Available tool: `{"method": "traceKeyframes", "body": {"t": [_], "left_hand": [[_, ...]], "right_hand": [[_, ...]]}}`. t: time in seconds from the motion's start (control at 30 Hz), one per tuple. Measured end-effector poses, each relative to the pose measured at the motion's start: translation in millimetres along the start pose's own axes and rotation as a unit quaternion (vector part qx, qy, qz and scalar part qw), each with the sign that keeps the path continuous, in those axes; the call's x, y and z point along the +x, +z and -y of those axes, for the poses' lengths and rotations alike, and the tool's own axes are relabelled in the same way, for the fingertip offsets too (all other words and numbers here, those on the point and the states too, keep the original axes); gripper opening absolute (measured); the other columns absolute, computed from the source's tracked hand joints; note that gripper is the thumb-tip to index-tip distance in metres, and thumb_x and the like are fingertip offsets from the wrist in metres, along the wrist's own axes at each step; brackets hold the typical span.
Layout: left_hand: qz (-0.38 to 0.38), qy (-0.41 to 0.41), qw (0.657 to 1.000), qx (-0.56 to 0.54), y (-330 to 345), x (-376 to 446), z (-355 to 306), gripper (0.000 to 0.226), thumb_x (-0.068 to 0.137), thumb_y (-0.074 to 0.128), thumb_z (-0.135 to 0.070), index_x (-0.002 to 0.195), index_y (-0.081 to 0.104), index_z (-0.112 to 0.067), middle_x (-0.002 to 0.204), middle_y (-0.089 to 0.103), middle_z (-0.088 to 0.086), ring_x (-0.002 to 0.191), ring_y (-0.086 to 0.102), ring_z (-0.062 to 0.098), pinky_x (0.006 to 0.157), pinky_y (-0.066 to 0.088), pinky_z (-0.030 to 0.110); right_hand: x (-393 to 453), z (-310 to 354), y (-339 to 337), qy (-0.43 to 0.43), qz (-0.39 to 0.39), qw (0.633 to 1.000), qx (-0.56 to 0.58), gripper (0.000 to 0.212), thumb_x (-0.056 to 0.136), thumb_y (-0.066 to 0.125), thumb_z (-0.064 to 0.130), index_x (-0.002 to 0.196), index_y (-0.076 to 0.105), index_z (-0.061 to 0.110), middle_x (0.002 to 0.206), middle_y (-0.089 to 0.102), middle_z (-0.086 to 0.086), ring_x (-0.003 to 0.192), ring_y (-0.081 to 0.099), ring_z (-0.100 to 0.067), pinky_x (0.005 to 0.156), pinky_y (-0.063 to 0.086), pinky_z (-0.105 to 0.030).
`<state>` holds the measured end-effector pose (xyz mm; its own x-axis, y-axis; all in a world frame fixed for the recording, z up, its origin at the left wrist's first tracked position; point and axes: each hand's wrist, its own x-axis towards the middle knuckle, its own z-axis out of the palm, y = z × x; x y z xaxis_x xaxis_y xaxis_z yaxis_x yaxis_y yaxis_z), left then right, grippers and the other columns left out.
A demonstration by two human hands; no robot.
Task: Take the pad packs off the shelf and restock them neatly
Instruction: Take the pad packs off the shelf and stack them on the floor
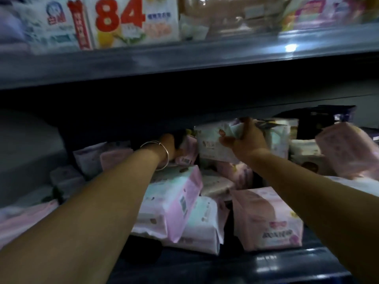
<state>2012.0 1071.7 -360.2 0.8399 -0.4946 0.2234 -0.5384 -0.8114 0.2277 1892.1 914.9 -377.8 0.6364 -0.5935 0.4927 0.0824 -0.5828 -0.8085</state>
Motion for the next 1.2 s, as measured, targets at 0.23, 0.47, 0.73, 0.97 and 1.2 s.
{"method": "traceKeyframes", "body": {"t": [0.23,0.47,0.73,0.97,1.2], "left_hand": [[0.003,-0.040,0.995,0.089,17,30,42,0.068,0.089,0.054,-0.047,0.143,0.034,-0.011,0.144,0.041,0.016,0.129,0.044,0.032,0.102,0.036,0.031],[0.017,-0.066,0.997,0.047,24,53,46,0.079,0.091,0.048,-0.051,0.149,0.015,-0.009,0.154,0.022,0.016,0.138,0.030,0.032,0.107,0.029,0.031],[-0.045,-0.157,0.987,0.008,23,55,36,0.101,0.076,0.074,-0.038,0.147,0.009,-0.010,0.152,0.008,0.023,0.138,0.018,0.043,0.111,0.026,0.046],[-0.110,-0.105,0.988,0.037,4,33,23,0.107,0.063,0.085,-0.029,0.143,0.018,-0.005,0.144,0.018,0.020,0.135,0.019,0.038,0.108,0.032,0.050],[-0.184,0.001,0.980,0.077,-21,-27,-17,0.094,0.060,0.085,-0.026,0.132,0.031,-0.002,0.135,0.025,0.018,0.126,0.027,0.035,0.097,0.040,0.047]], "right_hand": [[19,-13,42,-0.020,0.026,0.998,0.046,0.056,0.076,0.077,0.014,0.122,0.045,0.007,0.117,0.059,-0.013,0.105,0.060,-0.030,0.087,0.053,-0.045],[27,-24,48,-0.018,0.032,0.998,0.060,0.057,0.079,0.074,0.014,0.126,0.042,0.008,0.108,0.053,-0.002,0.096,0.055,-0.019,0.081,0.053,-0.036],[28,-26,42,-0.022,0.050,0.997,0.057,0.054,0.078,0.074,0.009,0.123,0.043,0.006,0.117,0.057,-0.011,0.108,0.058,-0.028,0.089,0.052,-0.047],[20,-19,20,-0.032,0.041,0.998,0.025,0.054,0.079,0.072,0.005,0.124,0.041,0.000,0.115,0.054,-0.013,0.100,0.051,-0.024,0.078,0.043,-0.029],[-17,0,-32,-0.035,0.050,0.998,0.013,0.056,0.078,0.074,0.010,0.124,0.042,0.006,0.108,0.050,-0.006,0.096,0.048,-0.020,0.077,0.042,-0.030]]}}
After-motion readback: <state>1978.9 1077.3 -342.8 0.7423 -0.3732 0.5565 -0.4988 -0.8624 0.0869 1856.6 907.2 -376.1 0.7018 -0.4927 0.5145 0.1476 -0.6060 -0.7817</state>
